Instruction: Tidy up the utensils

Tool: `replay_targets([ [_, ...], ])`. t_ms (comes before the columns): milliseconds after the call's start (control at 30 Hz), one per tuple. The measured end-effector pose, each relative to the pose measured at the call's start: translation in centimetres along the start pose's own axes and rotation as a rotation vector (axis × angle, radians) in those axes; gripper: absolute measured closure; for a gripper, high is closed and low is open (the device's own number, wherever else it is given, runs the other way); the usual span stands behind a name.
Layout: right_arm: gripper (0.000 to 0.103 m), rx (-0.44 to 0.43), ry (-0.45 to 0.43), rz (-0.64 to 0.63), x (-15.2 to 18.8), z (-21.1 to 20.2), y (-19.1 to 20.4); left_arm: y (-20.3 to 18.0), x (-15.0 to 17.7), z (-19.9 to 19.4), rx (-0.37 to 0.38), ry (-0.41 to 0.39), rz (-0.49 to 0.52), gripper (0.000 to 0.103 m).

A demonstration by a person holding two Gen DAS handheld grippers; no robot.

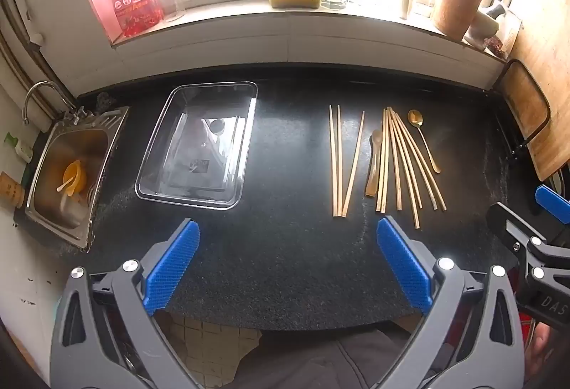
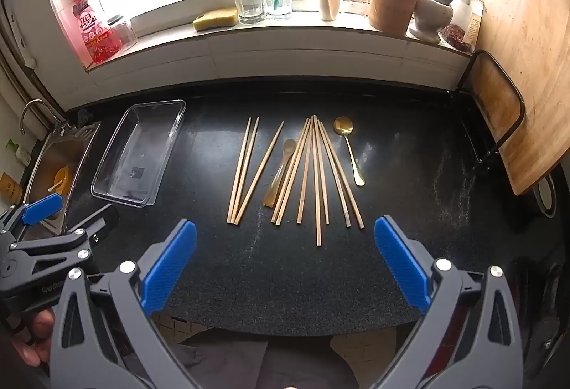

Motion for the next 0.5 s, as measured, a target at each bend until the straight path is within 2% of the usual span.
replay_targets([
  [500,0.006,-0.008,-0.012,0.003,0.31,-0.52,-0.32,-0.64,-0.42,-0.07,0.006,0.000,0.003,0.006],
])
Point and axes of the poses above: each gripper's, at about its wrist camera, not at the fingertips, and z roughly the way its jaws point, y to its left, x to its underside, the point moved 6 cm from there along z, roughly the way its jaws point, and after that the axes turned 8 degrees about z, right-handed, at the moved point
